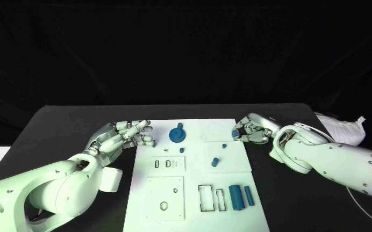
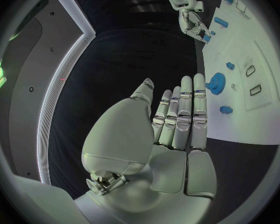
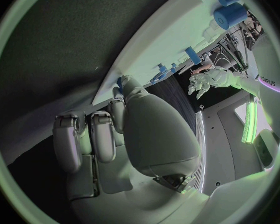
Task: Assemble the parts on the task board
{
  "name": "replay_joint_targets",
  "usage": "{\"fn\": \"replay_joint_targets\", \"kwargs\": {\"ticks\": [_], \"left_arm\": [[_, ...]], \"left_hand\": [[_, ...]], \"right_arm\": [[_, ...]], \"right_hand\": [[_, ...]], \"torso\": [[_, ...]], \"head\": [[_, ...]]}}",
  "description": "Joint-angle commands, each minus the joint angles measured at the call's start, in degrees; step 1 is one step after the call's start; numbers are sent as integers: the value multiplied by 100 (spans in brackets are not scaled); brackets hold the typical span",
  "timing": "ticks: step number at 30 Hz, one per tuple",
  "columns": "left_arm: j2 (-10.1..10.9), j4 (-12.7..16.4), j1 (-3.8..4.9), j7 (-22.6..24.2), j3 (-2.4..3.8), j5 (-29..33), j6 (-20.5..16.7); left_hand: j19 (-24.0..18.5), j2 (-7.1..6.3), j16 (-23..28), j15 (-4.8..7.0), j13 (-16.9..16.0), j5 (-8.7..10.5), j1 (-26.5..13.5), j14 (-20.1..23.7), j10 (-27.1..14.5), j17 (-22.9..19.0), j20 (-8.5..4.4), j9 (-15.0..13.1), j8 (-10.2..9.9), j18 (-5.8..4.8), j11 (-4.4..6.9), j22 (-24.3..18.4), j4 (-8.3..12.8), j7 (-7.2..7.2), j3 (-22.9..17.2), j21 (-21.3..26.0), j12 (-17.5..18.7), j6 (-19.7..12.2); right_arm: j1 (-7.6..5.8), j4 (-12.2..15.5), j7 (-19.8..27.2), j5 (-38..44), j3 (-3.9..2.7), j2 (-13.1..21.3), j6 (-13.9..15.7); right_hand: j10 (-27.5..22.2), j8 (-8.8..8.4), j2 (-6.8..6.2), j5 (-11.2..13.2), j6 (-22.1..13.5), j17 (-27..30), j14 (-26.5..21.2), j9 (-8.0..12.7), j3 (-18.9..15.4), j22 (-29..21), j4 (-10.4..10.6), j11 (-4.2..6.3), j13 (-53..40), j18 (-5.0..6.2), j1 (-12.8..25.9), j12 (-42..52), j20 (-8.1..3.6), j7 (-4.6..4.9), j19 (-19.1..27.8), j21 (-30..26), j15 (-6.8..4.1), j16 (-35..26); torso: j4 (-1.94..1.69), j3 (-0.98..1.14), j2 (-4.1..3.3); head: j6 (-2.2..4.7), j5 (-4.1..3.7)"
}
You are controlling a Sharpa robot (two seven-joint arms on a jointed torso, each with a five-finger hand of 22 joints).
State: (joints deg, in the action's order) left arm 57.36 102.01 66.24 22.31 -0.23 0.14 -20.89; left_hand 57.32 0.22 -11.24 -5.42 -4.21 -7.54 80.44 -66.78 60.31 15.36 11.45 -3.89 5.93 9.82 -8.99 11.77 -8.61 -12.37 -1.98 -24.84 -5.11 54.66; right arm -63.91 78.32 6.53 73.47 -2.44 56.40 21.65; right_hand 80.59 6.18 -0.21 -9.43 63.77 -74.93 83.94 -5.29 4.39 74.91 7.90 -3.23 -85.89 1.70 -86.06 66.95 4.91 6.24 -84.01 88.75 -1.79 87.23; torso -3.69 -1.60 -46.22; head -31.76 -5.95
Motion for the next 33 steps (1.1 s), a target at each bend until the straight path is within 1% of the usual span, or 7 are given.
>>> {"fn": "replay_joint_targets", "kwargs": {"ticks": [1,6,10,17,21,27,33], "left_arm": [[-3,9,5,15,3,7,105],[0,8,5,9,3,7,108],[1,8,5,4,3,7,111],[-2,1,5,-10,3,7,119],[-3,-7,5,-16,2,7,118],[-7,-12,5,-21,2,7,119],[-31,-44,4,-24,1,7,125]], "left_hand": [[-32,18,23,-27,6,16,25,-26,-9,9,19,3,-33,55,-17,4,36,-9,-10,-8,25,-4],[-32,18,23,-27,6,16,25,-26,-9,9,19,3,-33,55,-17,4,36,-9,-10,-8,25,-4],[-32,18,23,-27,6,16,25,-26,-9,9,19,3,-33,55,-17,4,36,-9,-10,-8,25,-4],[-32,22,28,-27,7,17,32,-28,-11,15,19,3,-38,55,-19,5,45,-13,-12,-10,30,-6],[-32,23,29,-27,7,16,35,-28,-12,16,19,4,-39,55,-19,6,47,-13,-13,-10,32,-7],[-32,26,32,-27,7,16,40,-29,-14,20,19,4,-42,55,-20,6,53,-13,-15,-11,35,-8],[-33,29,35,-27,8,16,47,-30,-16,23,19,4,-46,55,-20,7,60,-13,-18,-12,39,-10]], "right_arm": [[16,7,19,63,10,-23,-79],[16,5,-69,104,9,-41,-28],[16,17,-110,91,9,-56,54],[15,162,-184,-67,-4,-91,196],[9,330,-266,-117,-19,-113,264],[-27,580,-399,-94,-34,-148,321],[-71,886,-545,194,-40,-263,363]], "right_hand": [[147,6,13,32,60,-974,493,-6,11,1298,15,179,1034,-114,49,19,-51,-2,-424,25,-53,22],[167,17,-31,-50,159,-996,498,-22,-31,1313,77,210,1020,-118,189,32,-74,-44,-436,32,-77,32],[197,54,-53,-300,301,-1026,505,-64,-88,1343,200,271,997,-125,403,56,-113,-120,-461,46,-120,44],[234,92,-40,-612,423,-1072,515,-123,-131,1377,354,329,968,-134,647,83,-165,-187,-490,62,-172,65],[239,104,-33,-661,449,-1079,516,-139,-132,1385,375,341,965,-136,681,83,-175,-200,-496,65,-180,67],[238,107,-28,-675,457,-1072,515,-145,-129,1384,379,345,969,-136,688,75,-178,-205,-496,65,-184,64],[238,99,-34,-683,444,-1066,513,-146,-125,1384,371,348,968,-136,679,73,-182,-206,-495,65,-187,61]], "torso": [[-6,-1,3],[-6,-1,0],[0,-2,2],[-7,4,1],[-9,3,1],[0,-9,7],[-5,-8,20]], "head": [[-4,-10],[-7,-6],[-4,-2],[-7,3],[-17,12],[-16,32],[-32,67]]}}
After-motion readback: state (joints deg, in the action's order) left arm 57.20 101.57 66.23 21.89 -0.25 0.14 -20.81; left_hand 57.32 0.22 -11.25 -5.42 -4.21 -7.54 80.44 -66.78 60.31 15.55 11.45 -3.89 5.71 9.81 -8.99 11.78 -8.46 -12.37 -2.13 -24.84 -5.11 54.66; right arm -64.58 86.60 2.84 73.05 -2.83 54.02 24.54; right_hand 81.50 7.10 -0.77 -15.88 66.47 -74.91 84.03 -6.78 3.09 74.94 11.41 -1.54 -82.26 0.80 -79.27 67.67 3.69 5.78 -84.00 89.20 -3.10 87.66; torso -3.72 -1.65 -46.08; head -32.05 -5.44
